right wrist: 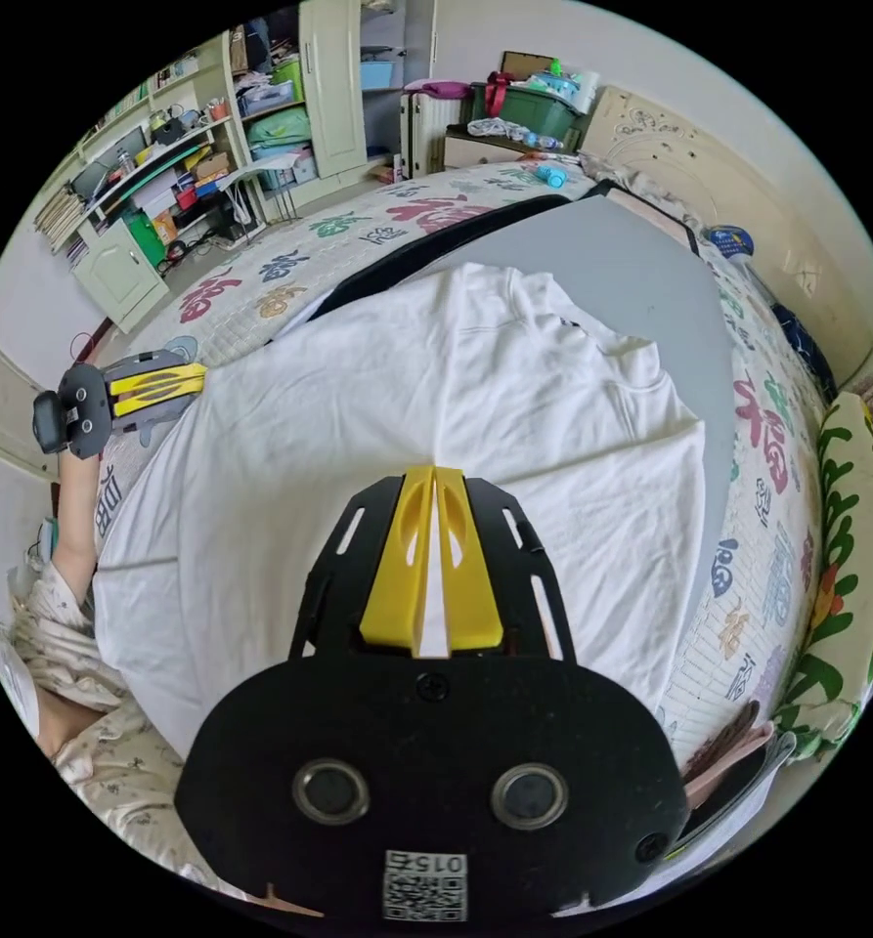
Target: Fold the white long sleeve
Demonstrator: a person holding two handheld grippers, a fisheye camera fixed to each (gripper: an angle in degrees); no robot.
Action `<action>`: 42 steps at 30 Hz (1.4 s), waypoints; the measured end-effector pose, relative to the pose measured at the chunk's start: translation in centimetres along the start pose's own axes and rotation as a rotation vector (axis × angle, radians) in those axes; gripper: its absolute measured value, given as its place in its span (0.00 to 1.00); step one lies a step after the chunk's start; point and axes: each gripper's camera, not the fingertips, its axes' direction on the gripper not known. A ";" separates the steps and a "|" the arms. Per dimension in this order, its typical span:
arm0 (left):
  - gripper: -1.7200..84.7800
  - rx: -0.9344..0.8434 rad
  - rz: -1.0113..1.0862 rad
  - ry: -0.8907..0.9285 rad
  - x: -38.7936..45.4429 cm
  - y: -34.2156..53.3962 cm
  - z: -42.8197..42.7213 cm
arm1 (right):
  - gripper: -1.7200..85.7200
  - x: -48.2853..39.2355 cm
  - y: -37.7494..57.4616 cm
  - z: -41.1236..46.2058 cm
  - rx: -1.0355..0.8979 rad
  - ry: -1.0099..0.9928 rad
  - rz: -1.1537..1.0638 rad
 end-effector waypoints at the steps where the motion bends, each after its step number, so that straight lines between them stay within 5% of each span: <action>1: 0.02 -0.003 0.012 -0.009 0.2 0.0 0.2 | 0.01 0.4 0.4 0.3 -0.017 -0.011 0.016; 9: 0.02 0.058 -0.112 0.013 -2.7 1.7 -1.3 | 0.13 0.3 7.9 -3.6 0.088 -0.055 0.051; 15: 0.02 0.387 -0.237 0.234 -5.2 3.6 -4.6 | 0.15 1.0 20.2 -6.0 0.065 -0.147 0.070; 20: 0.02 0.196 -0.172 0.243 -2.8 0.5 0.0 | 0.14 2.7 32.4 -7.9 0.086 -0.124 0.200; 29: 0.02 0.201 -0.146 0.189 -1.9 1.0 -0.2 | 0.14 5.4 49.2 -10.5 0.186 -0.206 0.406; 35: 0.02 0.205 -0.139 0.146 -1.1 1.3 -0.6 | 0.12 7.9 53.3 -9.2 0.248 -0.357 0.436; 42: 0.02 0.207 -0.136 0.123 -0.5 1.5 -0.8 | 0.02 8.0 55.9 -8.0 0.271 -0.295 0.422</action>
